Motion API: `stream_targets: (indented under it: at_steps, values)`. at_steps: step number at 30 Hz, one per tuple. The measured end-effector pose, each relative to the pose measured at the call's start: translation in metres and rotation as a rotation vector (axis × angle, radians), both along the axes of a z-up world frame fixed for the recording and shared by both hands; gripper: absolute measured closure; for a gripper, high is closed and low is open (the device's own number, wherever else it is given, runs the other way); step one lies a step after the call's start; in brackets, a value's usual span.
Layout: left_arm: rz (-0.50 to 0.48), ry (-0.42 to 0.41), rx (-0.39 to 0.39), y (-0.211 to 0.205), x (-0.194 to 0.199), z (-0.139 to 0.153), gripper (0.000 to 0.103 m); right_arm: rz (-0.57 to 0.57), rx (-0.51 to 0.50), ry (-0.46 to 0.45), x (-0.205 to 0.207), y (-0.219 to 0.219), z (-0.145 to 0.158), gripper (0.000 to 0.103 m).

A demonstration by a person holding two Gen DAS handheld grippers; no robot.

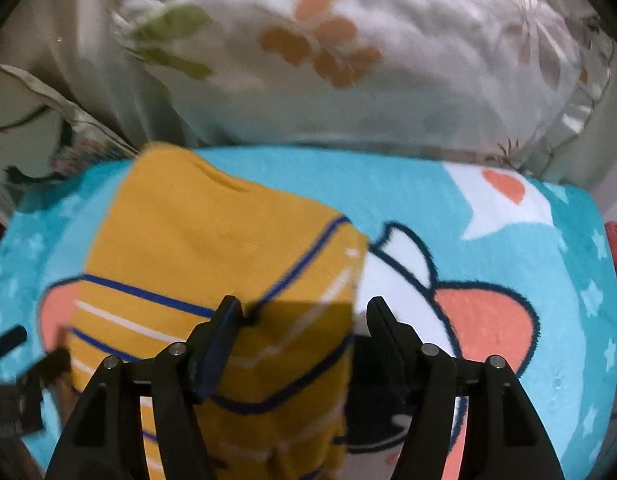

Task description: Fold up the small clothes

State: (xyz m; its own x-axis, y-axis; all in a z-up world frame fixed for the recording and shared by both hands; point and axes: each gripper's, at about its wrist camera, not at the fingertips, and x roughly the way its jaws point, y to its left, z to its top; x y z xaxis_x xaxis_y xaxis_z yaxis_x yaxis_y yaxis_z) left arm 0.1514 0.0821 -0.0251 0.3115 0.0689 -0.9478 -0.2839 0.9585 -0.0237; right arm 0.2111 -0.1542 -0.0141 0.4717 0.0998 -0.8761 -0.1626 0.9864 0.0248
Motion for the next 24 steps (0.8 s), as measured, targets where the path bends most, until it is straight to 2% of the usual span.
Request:
stream_targets:
  at_steps: [3,5,10,13,16,24]
  values:
    - [0.020,-0.014,-0.031,0.010,-0.005,0.002,0.000,-0.100,0.139,0.042,-0.005,-0.032,0.000,0.029]
    - [0.004,-0.032,-0.020,0.010,-0.013,0.010,0.000,-0.133,0.165,0.017,-0.017,-0.046,0.014,0.029]
    - [-0.033,-0.087,-0.024,-0.002,-0.048,0.030,0.000,-0.091,0.172,0.004,-0.065,-0.065,0.032,0.029]
    - [-0.025,-0.115,-0.056,-0.013,-0.072,0.036,0.000,-0.038,0.132,-0.008,-0.102,-0.067,0.033,0.028]
    - [-0.037,-0.123,-0.055,-0.033,-0.093,0.037,0.000,0.001,0.083,-0.035,-0.135,-0.063,0.028,0.028]
    - [-0.099,-0.151,-0.067,-0.071,-0.134,0.045,0.000,-0.030,0.100,-0.030,-0.171,-0.062,0.009,0.028]
